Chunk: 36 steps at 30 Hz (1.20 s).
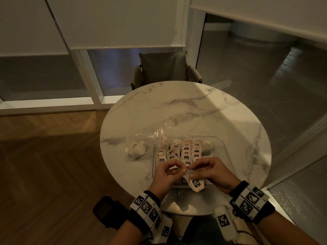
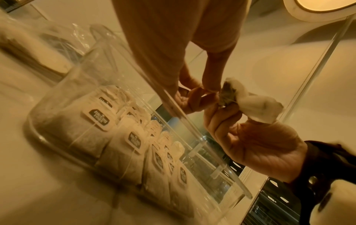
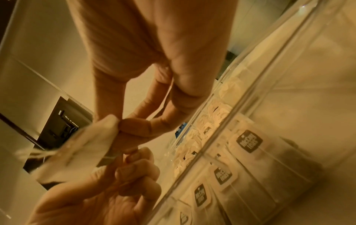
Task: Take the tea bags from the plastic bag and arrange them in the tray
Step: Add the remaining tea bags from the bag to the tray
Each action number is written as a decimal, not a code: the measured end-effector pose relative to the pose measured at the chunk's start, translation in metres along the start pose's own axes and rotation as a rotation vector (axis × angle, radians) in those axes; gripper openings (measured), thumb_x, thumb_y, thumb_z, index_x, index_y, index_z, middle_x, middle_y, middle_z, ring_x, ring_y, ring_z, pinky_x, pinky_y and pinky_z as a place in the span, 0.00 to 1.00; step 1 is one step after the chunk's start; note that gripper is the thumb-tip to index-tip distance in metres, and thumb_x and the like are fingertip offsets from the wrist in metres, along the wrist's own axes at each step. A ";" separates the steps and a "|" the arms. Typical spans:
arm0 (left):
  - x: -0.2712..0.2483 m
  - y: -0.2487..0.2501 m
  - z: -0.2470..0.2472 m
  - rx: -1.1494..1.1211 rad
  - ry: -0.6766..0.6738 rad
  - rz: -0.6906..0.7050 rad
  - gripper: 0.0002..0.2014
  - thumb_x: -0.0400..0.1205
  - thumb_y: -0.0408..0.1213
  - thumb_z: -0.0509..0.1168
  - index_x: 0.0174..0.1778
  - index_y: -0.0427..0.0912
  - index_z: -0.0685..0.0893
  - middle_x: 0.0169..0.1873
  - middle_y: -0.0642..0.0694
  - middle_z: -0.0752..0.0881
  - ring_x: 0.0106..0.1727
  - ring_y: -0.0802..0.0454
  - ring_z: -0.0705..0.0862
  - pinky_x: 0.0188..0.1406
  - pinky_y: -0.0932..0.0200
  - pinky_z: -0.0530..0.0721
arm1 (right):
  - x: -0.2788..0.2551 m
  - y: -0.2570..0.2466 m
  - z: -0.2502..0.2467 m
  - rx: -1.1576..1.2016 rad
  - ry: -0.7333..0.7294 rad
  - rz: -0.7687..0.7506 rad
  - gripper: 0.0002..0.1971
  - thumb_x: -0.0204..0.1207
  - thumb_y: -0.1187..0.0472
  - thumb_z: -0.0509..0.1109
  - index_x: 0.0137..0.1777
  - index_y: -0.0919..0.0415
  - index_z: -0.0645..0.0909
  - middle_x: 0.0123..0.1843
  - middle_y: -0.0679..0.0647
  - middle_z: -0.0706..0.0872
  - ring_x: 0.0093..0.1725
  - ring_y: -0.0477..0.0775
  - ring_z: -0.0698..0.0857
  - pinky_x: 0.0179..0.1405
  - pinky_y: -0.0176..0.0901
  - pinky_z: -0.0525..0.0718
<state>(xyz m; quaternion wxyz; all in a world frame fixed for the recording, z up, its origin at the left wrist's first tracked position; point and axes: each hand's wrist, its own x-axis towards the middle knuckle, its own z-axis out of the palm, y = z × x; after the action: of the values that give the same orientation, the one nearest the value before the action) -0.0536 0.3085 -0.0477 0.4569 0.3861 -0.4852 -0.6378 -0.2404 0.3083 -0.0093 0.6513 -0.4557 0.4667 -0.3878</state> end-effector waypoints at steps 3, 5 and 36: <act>0.000 0.000 0.001 -0.007 0.005 0.004 0.08 0.80 0.22 0.68 0.39 0.39 0.86 0.42 0.43 0.88 0.47 0.40 0.90 0.49 0.48 0.89 | 0.000 0.000 0.000 -0.016 -0.023 -0.014 0.15 0.54 0.74 0.81 0.43 0.67 0.89 0.43 0.65 0.92 0.42 0.57 0.92 0.45 0.44 0.90; 0.000 0.000 0.000 -0.022 0.005 0.021 0.03 0.78 0.27 0.69 0.41 0.38 0.86 0.42 0.42 0.88 0.46 0.42 0.89 0.48 0.47 0.89 | 0.000 0.001 -0.001 -0.011 -0.014 -0.027 0.16 0.55 0.74 0.80 0.45 0.69 0.88 0.42 0.65 0.92 0.41 0.57 0.92 0.44 0.43 0.89; -0.005 0.002 0.004 -0.062 0.140 0.019 0.13 0.73 0.23 0.76 0.52 0.34 0.85 0.43 0.34 0.92 0.45 0.40 0.91 0.45 0.51 0.91 | -0.015 0.026 0.017 0.055 0.345 -0.149 0.10 0.62 0.67 0.81 0.44 0.67 0.89 0.43 0.65 0.91 0.43 0.59 0.91 0.43 0.46 0.90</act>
<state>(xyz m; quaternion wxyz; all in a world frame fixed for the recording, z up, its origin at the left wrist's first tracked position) -0.0553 0.3142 -0.0445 0.5075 0.4108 -0.4359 -0.6194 -0.2256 0.3340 -0.0277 0.5432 -0.3976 0.5259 -0.5199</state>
